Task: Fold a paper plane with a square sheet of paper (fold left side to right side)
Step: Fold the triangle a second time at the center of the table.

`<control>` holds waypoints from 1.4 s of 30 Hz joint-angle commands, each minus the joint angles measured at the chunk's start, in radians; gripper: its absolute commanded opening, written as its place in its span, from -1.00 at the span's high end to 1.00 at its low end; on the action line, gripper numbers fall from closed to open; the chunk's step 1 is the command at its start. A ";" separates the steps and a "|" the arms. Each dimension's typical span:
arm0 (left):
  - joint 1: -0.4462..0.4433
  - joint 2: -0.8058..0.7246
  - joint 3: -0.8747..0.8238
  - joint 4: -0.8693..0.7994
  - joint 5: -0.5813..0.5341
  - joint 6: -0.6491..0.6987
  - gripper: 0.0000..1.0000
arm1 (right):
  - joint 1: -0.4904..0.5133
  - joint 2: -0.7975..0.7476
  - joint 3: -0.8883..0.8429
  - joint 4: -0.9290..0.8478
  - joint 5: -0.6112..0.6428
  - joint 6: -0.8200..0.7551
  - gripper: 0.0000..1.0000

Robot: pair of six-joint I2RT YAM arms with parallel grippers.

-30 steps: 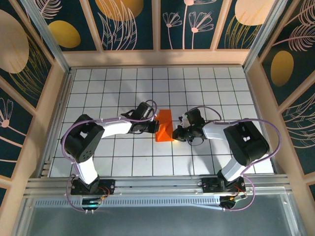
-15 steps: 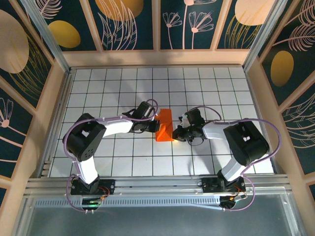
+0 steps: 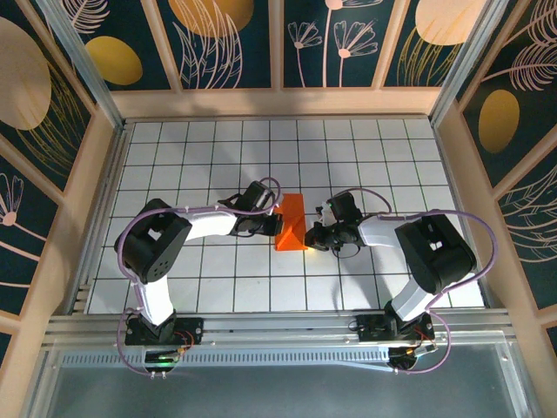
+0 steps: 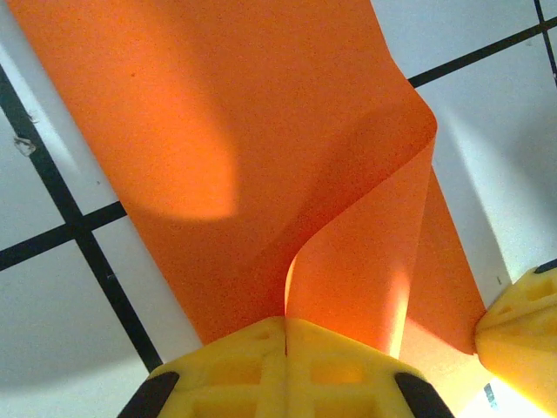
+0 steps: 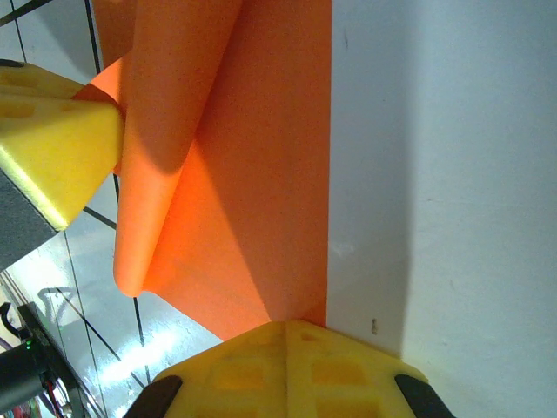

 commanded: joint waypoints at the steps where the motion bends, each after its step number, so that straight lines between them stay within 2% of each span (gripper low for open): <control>1: 0.009 0.018 0.026 0.001 -0.005 0.020 1.00 | 0.008 0.040 -0.013 -0.064 0.062 -0.021 1.00; 42: 0.010 -0.003 0.024 -0.014 -0.050 0.032 1.00 | 0.009 0.051 -0.001 -0.080 0.071 -0.028 1.00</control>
